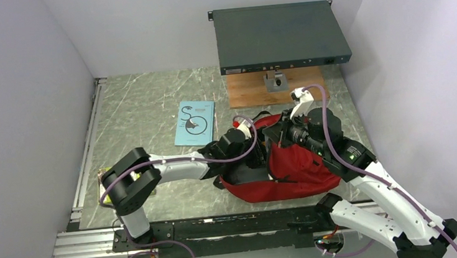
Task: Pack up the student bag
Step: Place the book in the student bag.
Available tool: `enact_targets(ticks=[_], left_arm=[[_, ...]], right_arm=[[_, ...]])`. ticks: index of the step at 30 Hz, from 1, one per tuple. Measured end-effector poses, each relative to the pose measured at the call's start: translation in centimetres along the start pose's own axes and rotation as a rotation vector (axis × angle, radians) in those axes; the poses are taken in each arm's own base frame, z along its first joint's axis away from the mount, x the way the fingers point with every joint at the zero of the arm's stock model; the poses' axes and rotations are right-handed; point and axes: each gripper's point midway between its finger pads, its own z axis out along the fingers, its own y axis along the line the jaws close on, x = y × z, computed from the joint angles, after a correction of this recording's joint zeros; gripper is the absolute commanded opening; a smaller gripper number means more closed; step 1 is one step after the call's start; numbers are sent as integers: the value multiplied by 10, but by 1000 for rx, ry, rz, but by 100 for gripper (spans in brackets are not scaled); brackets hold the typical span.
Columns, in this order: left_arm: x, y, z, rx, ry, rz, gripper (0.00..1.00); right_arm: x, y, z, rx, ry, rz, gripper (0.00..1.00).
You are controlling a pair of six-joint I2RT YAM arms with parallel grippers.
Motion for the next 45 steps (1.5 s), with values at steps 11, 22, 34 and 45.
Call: enact_targets(ticks=[11,22,34,45], left_arm=[[-12,38,37,-38,-101,-43,28],[-22,50,37,-126,-109,-2,73],[-15,69,9,-282,-78,93,25],[-24,61,26,-287,-122,146,23]], right_arm=[[3,0,3,-3,16,4,0],[0,-10,-4,46,-7,-35,0],[0,-15,-14,65,-18,-52,0],[10,-19,-10,72,4,-38,0]])
